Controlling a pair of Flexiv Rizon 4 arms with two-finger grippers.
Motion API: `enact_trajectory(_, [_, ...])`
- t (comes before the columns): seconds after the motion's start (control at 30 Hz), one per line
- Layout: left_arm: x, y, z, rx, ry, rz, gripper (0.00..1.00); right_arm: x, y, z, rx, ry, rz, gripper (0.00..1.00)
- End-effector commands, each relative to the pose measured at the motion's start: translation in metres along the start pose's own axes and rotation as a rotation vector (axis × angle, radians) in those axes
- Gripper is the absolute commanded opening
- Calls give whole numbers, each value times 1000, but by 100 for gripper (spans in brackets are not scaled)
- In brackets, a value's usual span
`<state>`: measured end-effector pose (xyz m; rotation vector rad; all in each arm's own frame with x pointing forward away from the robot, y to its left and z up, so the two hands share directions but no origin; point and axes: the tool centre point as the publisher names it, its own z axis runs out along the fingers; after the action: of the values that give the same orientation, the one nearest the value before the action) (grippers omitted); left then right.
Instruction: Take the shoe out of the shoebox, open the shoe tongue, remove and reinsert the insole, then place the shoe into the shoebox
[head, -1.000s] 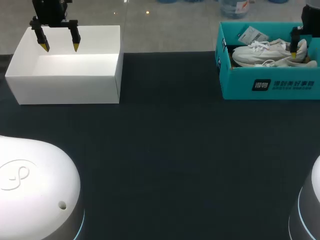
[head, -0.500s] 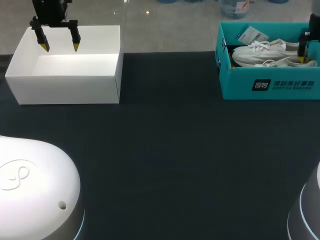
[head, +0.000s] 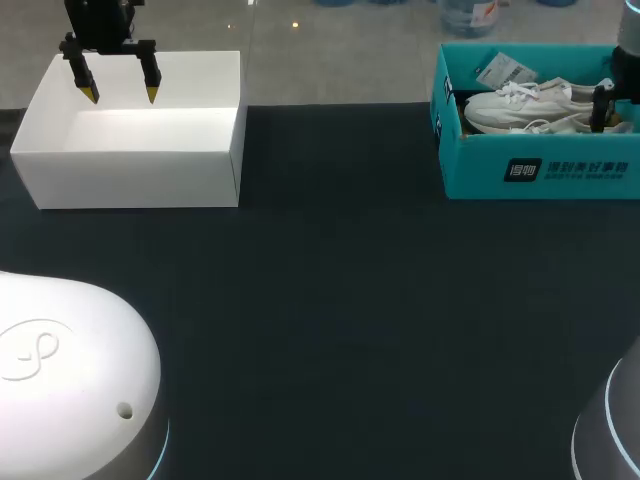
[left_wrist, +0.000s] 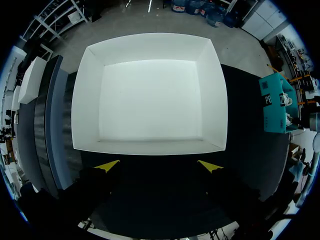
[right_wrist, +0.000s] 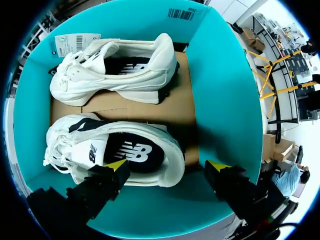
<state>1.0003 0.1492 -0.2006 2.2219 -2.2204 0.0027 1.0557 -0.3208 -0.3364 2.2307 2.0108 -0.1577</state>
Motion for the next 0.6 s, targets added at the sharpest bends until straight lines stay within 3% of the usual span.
enact_trajectory(0.03, [0,0,0,0,-1,0,100,0,2,15,13,11,6,100])
enact_trajectory(0.3, [0,0,0,0,-1,0,100,0,2,30,29,20,15,97])
enact_trajectory(0.4, [0,0,0,0,-1,0,100,-1,3,33,35,14,23,71])
enact_trajectory(0.6, [0,0,0,0,-1,0,100,-4,5,41,57,-9,24,39])
